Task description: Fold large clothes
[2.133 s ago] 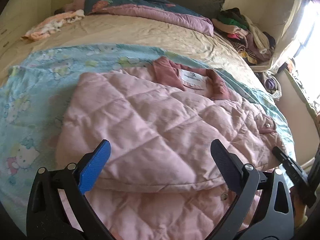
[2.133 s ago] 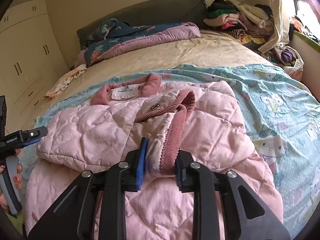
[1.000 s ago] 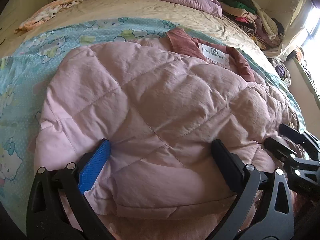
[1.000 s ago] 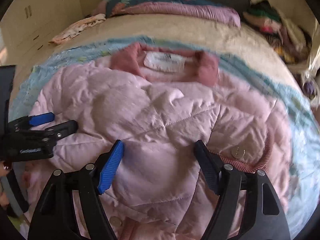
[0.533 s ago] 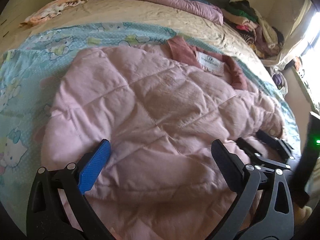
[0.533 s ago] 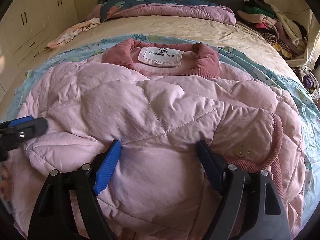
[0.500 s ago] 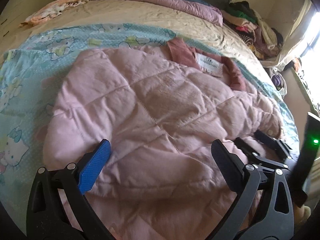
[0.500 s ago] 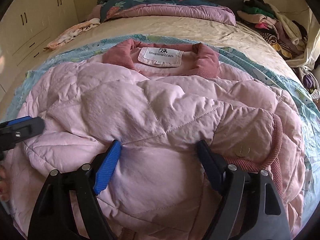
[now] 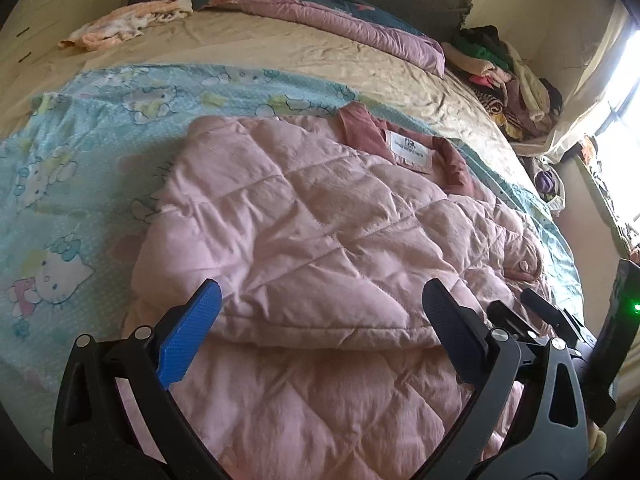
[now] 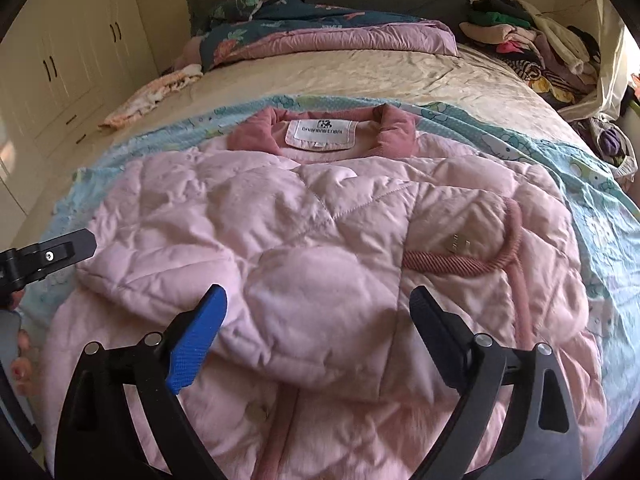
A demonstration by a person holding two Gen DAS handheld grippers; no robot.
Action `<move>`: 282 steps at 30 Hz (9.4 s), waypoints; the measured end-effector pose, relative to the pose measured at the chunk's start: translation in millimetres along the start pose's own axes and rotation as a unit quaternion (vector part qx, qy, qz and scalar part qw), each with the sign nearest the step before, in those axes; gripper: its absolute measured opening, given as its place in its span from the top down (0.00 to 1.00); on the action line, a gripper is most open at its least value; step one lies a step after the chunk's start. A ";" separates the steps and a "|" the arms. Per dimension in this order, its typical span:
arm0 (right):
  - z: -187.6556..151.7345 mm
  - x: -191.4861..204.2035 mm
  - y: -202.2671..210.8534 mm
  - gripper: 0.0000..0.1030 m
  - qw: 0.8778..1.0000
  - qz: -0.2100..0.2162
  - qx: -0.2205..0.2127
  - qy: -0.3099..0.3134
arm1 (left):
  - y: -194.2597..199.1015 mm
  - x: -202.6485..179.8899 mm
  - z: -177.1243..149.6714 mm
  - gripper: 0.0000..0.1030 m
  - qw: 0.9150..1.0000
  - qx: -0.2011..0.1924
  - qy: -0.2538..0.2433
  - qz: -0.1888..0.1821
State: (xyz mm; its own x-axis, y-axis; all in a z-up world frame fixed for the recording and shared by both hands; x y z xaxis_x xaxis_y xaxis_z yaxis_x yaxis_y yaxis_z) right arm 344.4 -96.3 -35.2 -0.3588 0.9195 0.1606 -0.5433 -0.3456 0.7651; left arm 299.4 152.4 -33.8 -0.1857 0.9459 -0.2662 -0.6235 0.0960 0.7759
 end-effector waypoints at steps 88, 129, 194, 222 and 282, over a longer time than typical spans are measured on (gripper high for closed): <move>-114.3 -41.4 241.3 0.04 0.992 -0.001 -0.123 -0.003 | 187.2 -14.4 -124.9 0.08 0.991 -0.123 -0.047 0.015; -218.8 -137.7 219.7 0.04 0.996 -0.080 -0.026 -0.042 | 141.0 64.6 -240.8 0.08 0.994 -0.010 -0.048 0.101; -210.1 -143.0 273.2 0.82 0.992 0.064 -0.095 -0.061 | 179.0 23.6 -238.8 0.91 0.990 -0.057 -0.122 0.050; -128.6 -142.6 290.0 0.84 0.978 0.102 -0.167 -0.079 | 206.7 -0.3 -138.4 0.91 0.981 -0.165 -0.100 0.022; 22.5 -168.0 259.4 0.84 0.973 0.031 -0.191 -0.124 | 188.1 17.2 4.9 0.89 0.966 -0.239 -0.067 0.080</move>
State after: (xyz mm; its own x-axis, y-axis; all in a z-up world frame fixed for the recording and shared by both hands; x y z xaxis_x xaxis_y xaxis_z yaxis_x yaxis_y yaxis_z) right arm 280.8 -336.3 150.3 -0.2317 0.8952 0.3806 -0.7857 -0.4029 0.4694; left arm 182.6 188.2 110.3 -0.2290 0.9714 -0.0633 -0.8796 -0.1786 0.4408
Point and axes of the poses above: each gripper's, at about its wrist camera, not at the fingertips, and y roughly against the way its jaws point, x to its left, z to its top, the point moved 2 cm from there along -y, roughly the way its jaws point, and after that the axes turned 4 degrees about -y, right-handed, at the moved point
